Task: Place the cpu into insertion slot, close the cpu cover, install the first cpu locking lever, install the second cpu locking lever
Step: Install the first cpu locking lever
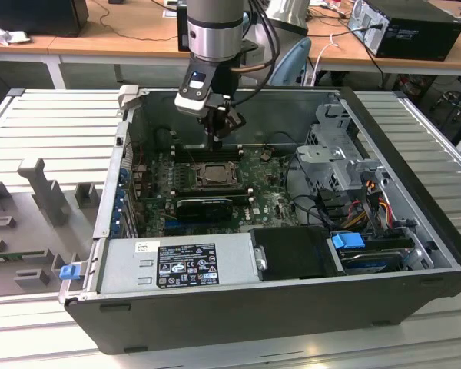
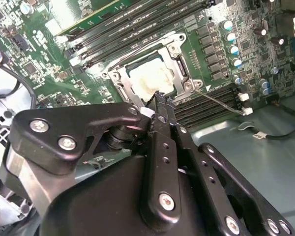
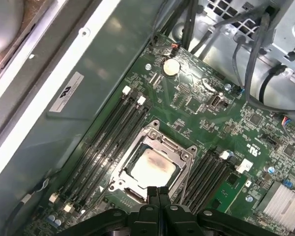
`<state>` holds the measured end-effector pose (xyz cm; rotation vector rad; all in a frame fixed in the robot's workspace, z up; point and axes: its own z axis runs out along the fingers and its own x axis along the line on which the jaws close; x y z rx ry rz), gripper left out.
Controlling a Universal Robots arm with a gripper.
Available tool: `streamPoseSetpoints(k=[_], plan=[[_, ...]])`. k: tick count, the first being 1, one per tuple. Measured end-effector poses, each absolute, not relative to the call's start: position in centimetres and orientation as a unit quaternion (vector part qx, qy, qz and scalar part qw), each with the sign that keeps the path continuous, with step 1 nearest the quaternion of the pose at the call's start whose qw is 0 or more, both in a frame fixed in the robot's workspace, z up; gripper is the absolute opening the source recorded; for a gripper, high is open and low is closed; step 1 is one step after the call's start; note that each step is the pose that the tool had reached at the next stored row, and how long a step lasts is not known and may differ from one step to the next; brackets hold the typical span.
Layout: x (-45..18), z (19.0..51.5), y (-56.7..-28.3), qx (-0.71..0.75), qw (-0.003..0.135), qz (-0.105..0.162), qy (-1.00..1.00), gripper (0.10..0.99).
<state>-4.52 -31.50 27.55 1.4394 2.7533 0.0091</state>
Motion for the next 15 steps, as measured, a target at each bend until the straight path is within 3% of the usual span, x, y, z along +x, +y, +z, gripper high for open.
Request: streamPoseSetpoints(k=[15], plan=[[-4.52,27.55,-31.5,0.385,0.017,0.004,0.923,0.106]])
